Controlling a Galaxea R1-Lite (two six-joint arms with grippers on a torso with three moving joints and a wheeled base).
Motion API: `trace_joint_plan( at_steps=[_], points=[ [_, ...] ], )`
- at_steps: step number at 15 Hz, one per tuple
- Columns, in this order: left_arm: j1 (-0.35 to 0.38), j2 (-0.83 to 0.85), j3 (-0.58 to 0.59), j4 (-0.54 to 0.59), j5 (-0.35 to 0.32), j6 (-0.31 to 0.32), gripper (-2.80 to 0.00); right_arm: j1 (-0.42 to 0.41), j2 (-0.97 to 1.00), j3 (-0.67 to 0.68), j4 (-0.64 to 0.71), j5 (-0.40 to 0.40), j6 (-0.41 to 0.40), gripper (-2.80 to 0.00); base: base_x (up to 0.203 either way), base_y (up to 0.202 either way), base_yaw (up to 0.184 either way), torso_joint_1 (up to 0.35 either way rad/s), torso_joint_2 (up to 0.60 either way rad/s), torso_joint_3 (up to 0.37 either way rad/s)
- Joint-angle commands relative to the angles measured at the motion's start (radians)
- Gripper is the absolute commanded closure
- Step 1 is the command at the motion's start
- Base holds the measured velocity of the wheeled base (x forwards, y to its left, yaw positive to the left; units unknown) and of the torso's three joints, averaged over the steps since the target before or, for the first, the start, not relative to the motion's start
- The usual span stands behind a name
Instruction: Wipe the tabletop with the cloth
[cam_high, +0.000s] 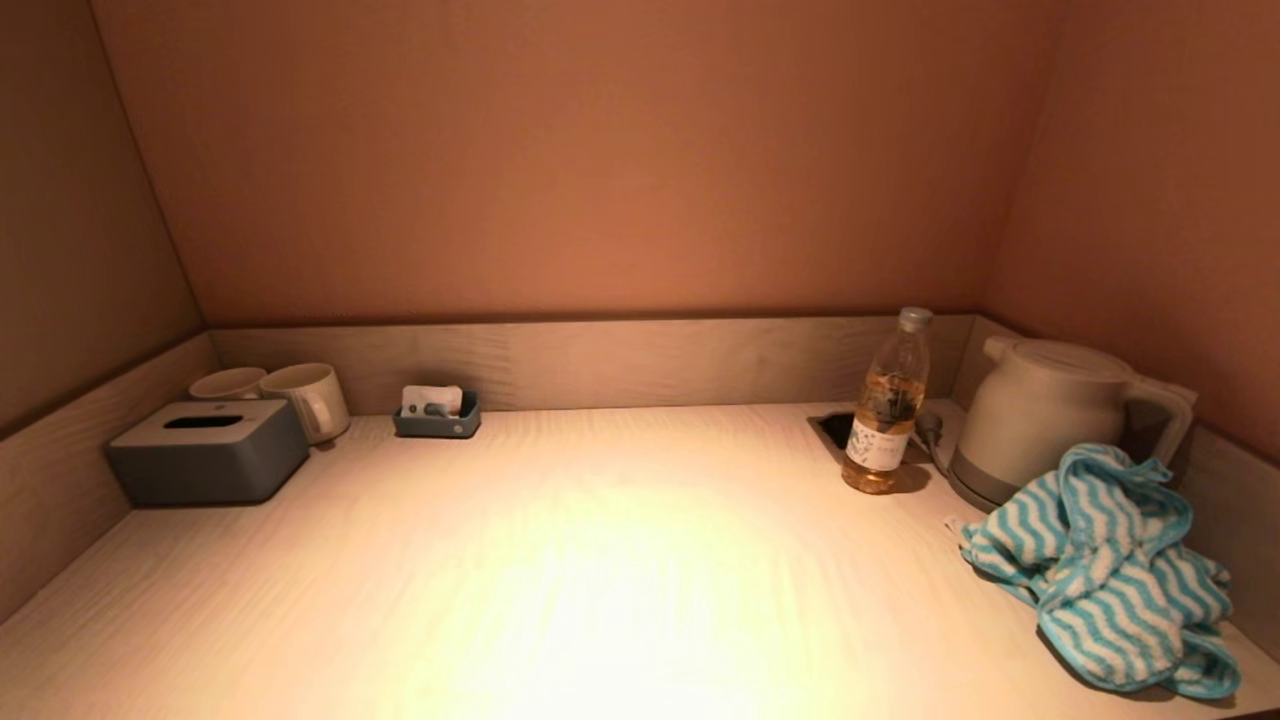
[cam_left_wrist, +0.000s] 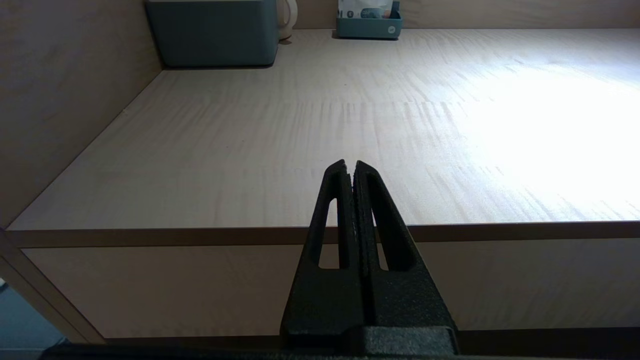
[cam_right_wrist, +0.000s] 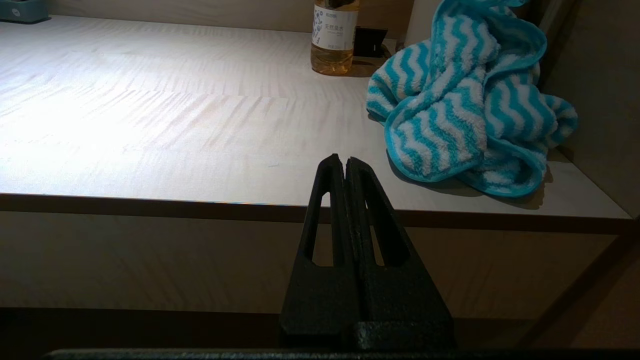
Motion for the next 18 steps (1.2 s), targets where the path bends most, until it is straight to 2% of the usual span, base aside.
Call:
trace_joint_plan(
  at_steps=[1, 18],
  points=[
    [0.000, 0.000, 0.000, 0.000, 0.000, 0.000, 0.00, 0.001, 0.000, 0.000, 0.000, 0.000, -0.002, 0.00, 0.000, 0.000, 0.000, 0.000, 0.00, 0.000],
    [0.000, 0.000, 0.000, 0.000, 0.000, 0.000, 0.00, 0.000, 0.000, 0.000, 0.000, 0.000, 0.000, 0.00, 0.000, 0.000, 0.000, 0.000, 0.00, 0.000]
  ],
)
